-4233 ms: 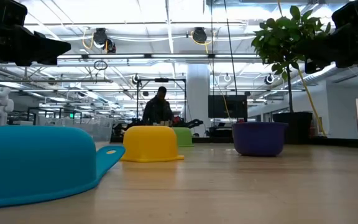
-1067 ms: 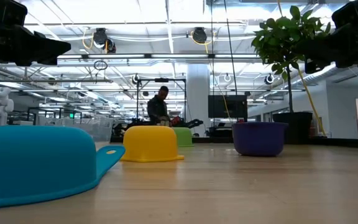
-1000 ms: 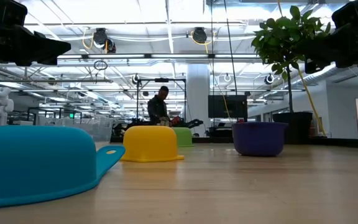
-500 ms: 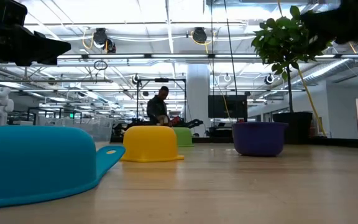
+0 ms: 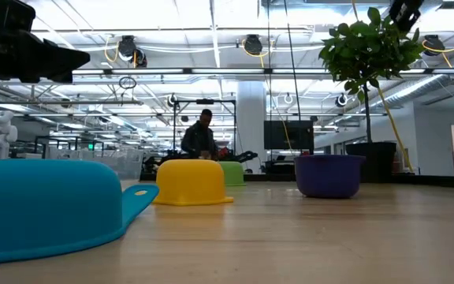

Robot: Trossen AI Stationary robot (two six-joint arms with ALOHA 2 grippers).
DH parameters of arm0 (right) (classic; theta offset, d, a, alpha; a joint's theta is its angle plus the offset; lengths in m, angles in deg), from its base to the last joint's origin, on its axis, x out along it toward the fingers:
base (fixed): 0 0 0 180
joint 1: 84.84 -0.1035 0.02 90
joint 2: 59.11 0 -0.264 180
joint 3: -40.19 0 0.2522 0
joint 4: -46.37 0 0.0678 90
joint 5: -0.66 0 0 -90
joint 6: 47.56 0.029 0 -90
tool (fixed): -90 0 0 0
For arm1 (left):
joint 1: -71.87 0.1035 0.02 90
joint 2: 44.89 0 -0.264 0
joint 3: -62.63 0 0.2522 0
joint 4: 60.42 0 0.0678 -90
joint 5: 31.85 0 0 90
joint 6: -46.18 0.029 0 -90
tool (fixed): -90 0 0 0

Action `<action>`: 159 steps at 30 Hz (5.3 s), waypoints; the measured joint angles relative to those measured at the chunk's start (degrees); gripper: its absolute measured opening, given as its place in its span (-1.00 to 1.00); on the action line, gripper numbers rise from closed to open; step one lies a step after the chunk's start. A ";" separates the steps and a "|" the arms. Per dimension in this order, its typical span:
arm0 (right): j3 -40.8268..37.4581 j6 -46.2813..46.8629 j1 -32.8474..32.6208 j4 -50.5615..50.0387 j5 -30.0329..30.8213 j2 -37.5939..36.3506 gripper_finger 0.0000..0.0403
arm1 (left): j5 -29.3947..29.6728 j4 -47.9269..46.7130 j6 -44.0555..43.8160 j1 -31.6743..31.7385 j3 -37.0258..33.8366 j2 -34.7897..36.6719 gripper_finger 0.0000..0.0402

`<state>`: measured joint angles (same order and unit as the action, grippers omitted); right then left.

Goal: Nest measuring cups in basket
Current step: Move the orange measuring cup to the center

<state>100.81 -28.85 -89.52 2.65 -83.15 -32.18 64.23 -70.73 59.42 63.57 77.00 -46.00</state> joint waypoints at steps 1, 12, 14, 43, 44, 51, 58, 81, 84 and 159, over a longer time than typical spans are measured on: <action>1.32 0.47 -0.43 -0.74 0.10 2.18 -1.00 | 0.00 0.13 -0.68 0.00 0.00 -0.01 -0.81; 14.49 9.05 -11.81 -17.13 11.65 23.39 -1.00 | 0.02 6.42 -0.56 0.00 0.00 -0.01 -0.81; 15.60 13.52 -14.38 -20.34 13.27 26.13 -1.00 | 0.02 8.50 -0.36 0.02 0.06 -0.07 -0.81; 16.08 65.89 -46.74 3.11 6.64 51.41 -0.65 | 3.08 -10.39 -5.91 -8.58 53.43 -62.14 -0.81; 16.53 67.56 -47.17 2.65 7.52 51.97 -0.65 | 3.08 -10.58 -5.90 -9.07 53.98 -62.82 -0.81; 23.56 77.84 -49.92 -9.78 6.51 57.82 -0.65 | 3.06 -12.47 -8.08 -12.21 54.40 -64.28 -0.81; 37.61 80.95 -53.05 -25.17 10.52 64.86 -0.65 | 3.16 -13.01 -11.74 -14.63 54.40 -64.25 -0.81; 40.64 86.87 -59.12 -45.19 4.62 76.99 -0.33 | 6.43 -13.58 -12.33 -18.43 54.38 -64.25 -0.81; 40.62 85.55 -59.11 -45.10 4.62 78.16 -0.10 | 6.43 -13.53 -12.53 -18.47 54.38 -64.25 -0.81; 28.73 79.82 -54.21 -41.20 7.51 79.42 -0.49 | 6.52 -12.61 -12.00 -18.80 54.36 -64.23 -0.81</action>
<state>129.54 50.98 -143.73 -38.55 -75.64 47.23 70.76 -83.35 47.42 44.78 131.35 -110.23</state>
